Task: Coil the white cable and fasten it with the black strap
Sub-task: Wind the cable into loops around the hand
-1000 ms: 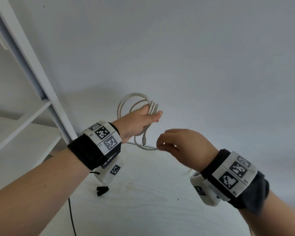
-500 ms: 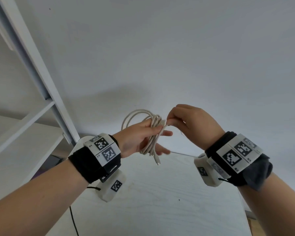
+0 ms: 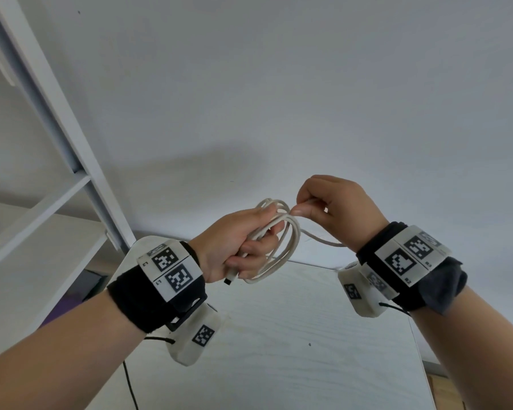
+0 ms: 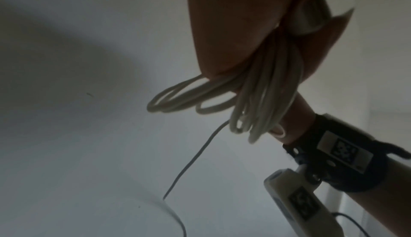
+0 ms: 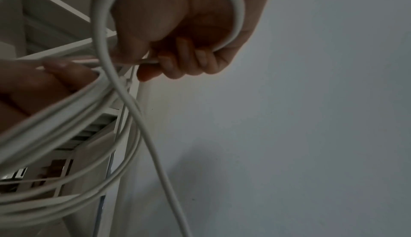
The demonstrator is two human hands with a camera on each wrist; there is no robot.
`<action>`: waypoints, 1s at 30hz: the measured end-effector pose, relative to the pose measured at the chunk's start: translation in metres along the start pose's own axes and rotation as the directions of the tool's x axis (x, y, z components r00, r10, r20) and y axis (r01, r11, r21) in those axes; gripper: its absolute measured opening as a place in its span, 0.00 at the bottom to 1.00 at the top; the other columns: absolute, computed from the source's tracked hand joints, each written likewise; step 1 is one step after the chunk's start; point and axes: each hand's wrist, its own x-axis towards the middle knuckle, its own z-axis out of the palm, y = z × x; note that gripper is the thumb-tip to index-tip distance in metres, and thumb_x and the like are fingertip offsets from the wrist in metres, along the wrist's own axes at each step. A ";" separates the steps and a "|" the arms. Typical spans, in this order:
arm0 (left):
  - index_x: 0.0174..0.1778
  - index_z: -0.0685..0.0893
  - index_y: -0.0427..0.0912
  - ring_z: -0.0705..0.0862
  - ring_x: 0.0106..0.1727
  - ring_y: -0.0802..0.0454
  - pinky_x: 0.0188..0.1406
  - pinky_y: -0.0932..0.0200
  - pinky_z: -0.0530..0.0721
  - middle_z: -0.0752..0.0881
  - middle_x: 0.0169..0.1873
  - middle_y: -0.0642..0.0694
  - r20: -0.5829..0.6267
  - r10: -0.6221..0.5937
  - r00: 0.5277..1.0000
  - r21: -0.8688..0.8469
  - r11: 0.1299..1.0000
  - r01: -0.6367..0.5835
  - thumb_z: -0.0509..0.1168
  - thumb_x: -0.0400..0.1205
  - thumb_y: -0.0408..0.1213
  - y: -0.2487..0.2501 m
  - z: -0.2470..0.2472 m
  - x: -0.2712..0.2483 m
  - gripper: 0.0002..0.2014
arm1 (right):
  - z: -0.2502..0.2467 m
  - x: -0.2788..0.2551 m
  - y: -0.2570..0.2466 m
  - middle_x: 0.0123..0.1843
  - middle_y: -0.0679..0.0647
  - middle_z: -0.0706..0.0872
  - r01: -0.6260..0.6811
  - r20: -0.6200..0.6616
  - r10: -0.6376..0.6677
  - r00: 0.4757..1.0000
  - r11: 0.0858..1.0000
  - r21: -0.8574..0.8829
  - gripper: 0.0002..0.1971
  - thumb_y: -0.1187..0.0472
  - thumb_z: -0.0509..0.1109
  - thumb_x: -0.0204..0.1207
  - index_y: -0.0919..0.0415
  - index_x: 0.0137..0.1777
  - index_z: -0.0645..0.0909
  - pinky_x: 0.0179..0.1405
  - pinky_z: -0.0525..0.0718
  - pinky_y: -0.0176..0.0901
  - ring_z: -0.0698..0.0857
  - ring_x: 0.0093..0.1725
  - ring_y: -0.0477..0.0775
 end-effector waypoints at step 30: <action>0.46 0.72 0.37 0.64 0.16 0.53 0.21 0.60 0.68 0.68 0.22 0.48 0.301 0.277 0.912 -0.690 0.724 0.008 0.45 0.87 0.53 0.041 -0.052 -0.022 0.22 | 0.016 -0.062 0.083 0.24 0.46 0.73 -0.614 0.298 0.565 0.770 0.529 0.586 0.10 0.64 0.62 0.79 0.55 0.37 0.79 0.35 0.77 0.41 0.71 0.22 0.43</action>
